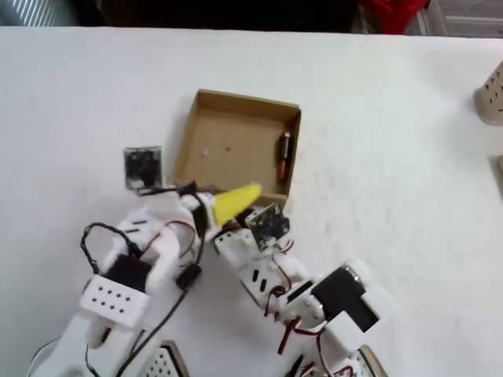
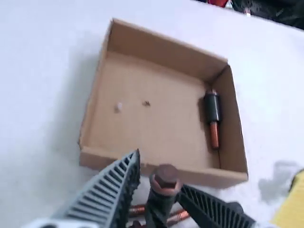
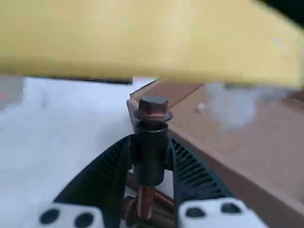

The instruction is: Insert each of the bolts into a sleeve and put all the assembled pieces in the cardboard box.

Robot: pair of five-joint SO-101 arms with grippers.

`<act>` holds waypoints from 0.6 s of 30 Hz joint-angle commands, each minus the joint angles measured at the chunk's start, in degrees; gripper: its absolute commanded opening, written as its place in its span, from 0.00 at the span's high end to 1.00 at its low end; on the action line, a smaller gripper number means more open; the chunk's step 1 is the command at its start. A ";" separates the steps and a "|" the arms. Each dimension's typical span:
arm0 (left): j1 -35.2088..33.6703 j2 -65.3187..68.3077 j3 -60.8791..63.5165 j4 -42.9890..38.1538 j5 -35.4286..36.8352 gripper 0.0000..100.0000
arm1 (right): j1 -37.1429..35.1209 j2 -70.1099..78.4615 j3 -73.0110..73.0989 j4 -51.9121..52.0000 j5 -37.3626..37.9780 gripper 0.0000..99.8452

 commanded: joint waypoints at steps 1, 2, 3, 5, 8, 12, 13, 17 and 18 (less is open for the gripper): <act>-4.62 -0.66 -3.96 -4.40 2.37 0.52 | 0.57 -0.57 -1.76 -1.71 0.62 0.98; -5.23 -0.66 -3.96 -5.10 2.73 0.52 | 0.57 -0.57 -1.76 -1.71 0.62 0.98; -5.67 -0.66 -3.96 -5.54 2.73 0.52 | 0.57 -0.57 -1.76 -1.71 0.62 0.98; -7.16 -0.66 -5.19 -5.10 2.90 0.52 | 0.66 -0.57 -1.76 -1.71 0.62 0.98; -10.59 -0.66 -8.44 -1.85 5.45 0.54 | 0.66 -0.57 -1.76 -1.71 0.62 0.98; -16.04 -0.22 -13.19 3.60 6.86 0.69 | 0.66 -0.75 -1.58 -1.71 0.62 0.98; -17.19 -0.22 -13.80 4.31 6.86 0.75 | 0.66 -1.01 -1.41 -1.63 0.62 0.98; -20.35 -0.22 -13.71 7.12 6.86 0.99 | 0.75 -1.10 -1.32 -1.63 0.70 0.98; -21.23 -0.22 -13.71 8.70 6.86 0.98 | 0.75 -1.10 -1.32 -1.63 0.70 0.98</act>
